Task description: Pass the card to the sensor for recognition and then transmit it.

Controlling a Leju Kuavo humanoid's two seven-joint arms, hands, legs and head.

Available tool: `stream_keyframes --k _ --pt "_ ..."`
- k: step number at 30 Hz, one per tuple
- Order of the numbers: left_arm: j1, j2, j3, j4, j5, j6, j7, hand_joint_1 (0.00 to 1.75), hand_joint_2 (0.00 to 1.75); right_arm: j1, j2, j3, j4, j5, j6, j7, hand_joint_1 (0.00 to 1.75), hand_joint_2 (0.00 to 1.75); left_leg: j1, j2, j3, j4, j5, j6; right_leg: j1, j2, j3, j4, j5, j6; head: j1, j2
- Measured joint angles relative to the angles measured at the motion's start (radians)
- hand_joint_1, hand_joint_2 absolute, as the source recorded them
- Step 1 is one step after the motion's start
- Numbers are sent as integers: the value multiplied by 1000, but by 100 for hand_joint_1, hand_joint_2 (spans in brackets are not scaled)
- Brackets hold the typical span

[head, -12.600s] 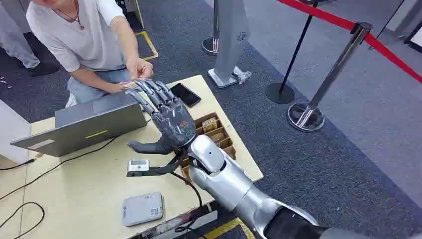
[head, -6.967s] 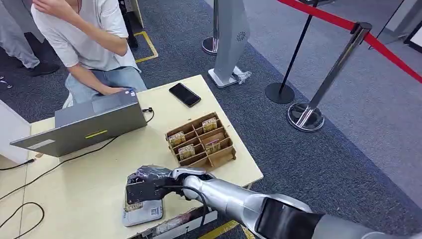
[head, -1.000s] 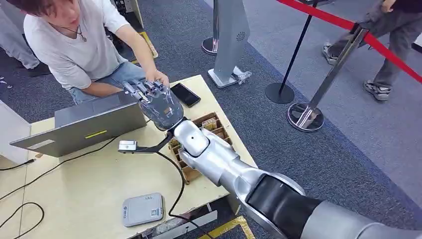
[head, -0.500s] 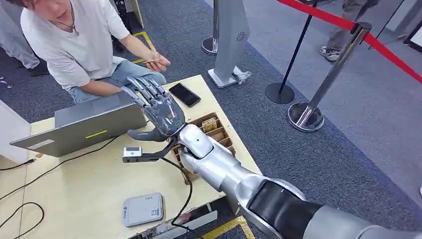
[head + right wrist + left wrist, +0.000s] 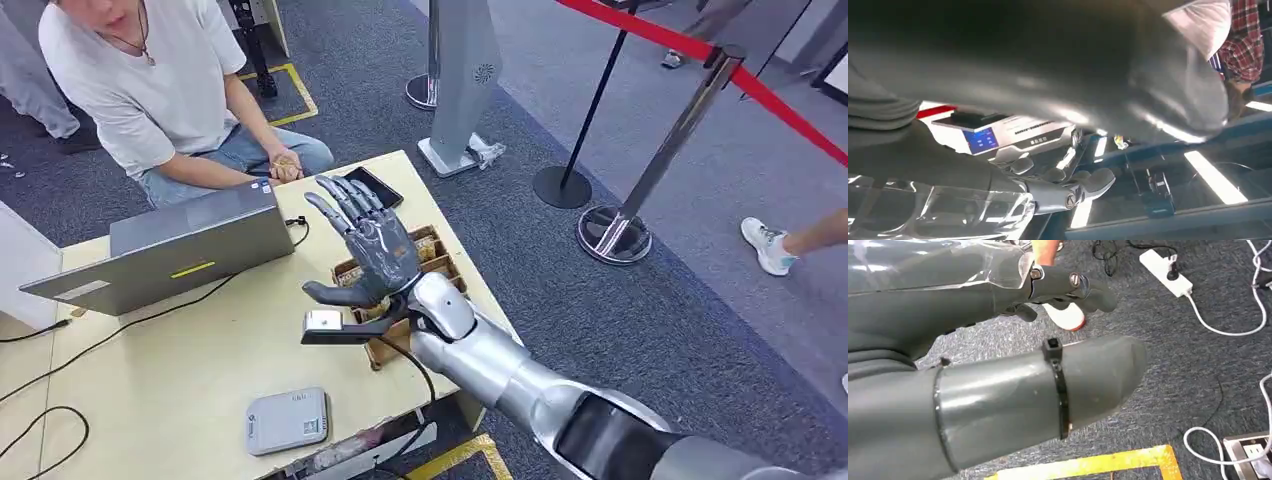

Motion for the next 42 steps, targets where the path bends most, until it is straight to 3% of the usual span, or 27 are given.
stream_keyframes --k 8,15,16,24,42 --pt "8 3 18 0 9 6 -11 0 0 144 -102 -17 -166 -14 18 11 0 0 0 0 0 0 0 0 0 0 0 0 0 0 0 0" --pt "9 3 29 0 -3 6 -12 0 0 259 -171 -49 -238 -18 17 13 0 0 0 0 0 0 0 0 0 0 0 0 0 0 0 0" --pt "9 3 29 0 -6 6 -12 0 0 270 -176 -53 -243 -19 18 13 0 175 0 0 0 0 0 0 0 0 0 0 0 0 0 0" --pt "7 3 29 0 -26 5 -8 0 0 329 -206 -86 -252 -34 29 23 0 175 0 0 0 0 0 0 0 1 0 0 0 0 0 0" --pt "4 2 29 0 -48 0 8 0 0 360 -210 -140 -247 -110 114 3 0 175 0 0 0 0 0 0 0 1 0 0 0 0 0 0"
